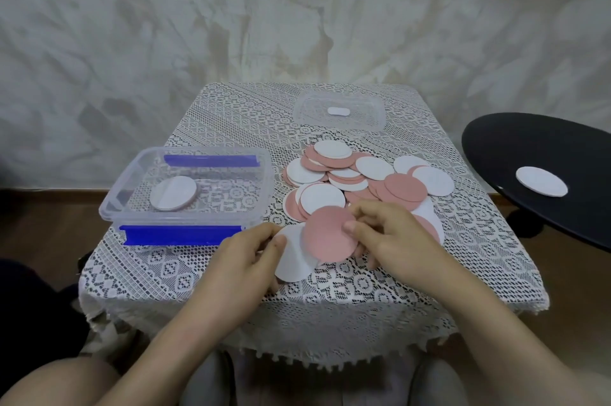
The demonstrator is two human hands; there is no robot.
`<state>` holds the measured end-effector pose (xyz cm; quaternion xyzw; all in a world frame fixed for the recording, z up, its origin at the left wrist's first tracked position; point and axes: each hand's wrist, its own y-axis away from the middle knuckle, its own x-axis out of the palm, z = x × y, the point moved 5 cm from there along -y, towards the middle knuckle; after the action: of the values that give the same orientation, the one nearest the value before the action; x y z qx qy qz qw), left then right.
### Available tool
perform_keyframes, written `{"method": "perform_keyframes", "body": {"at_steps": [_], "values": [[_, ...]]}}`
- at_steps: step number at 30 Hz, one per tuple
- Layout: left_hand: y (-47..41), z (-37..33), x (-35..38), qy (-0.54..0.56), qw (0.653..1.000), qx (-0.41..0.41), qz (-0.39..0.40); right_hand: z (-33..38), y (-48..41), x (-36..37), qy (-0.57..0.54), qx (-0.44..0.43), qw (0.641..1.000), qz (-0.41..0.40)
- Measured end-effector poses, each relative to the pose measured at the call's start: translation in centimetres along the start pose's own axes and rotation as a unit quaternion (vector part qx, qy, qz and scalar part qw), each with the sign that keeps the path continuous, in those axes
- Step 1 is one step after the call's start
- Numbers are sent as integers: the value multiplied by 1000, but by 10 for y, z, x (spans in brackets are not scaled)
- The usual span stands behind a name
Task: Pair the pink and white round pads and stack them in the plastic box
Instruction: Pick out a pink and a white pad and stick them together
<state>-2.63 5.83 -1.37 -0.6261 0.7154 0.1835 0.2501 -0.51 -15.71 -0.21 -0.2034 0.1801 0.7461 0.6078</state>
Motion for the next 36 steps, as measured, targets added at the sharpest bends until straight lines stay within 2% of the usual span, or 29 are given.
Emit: {"method": "perform_keyframes", "body": {"at_steps": [3, 6, 10, 12, 18, 22, 29, 31, 33, 34, 36], "values": [[1, -4, 5, 42, 999, 3, 21, 0, 1, 14, 32, -13, 999, 22], [1, -3, 7, 83, 995, 2, 47, -1, 0, 23, 70, -14, 997, 9], [1, 2, 2, 48, 998, 11, 45, 4, -1, 23, 114, -7, 993, -20], [1, 4, -1, 28, 999, 13, 32, 3, -3, 21, 185, -9, 982, -36], [4, 6, -3, 18, 999, 10, 31, 9, -5, 28, 274, -2, 961, -21], [3, 7, -5, 32, 999, 9, 33, 10, -6, 30, 225, 14, 974, -21], [-4, -4, 4, 43, 998, 19, 33, -1, -1, 11, 146, 6, 984, -102], [-5, -5, 7, 31, 999, 22, 29, -3, 1, -1, 54, 0, 992, -117], [-5, -3, 9, 35, 999, 25, 21, -4, 3, -8, -64, 17, 994, -83], [-4, -3, 10, 41, 999, 26, 19, -3, 5, -7, -76, 17, 996, -54], [-4, -6, 12, 50, 998, 35, 15, -2, 9, 0, -24, -3, 1000, -9]]}}
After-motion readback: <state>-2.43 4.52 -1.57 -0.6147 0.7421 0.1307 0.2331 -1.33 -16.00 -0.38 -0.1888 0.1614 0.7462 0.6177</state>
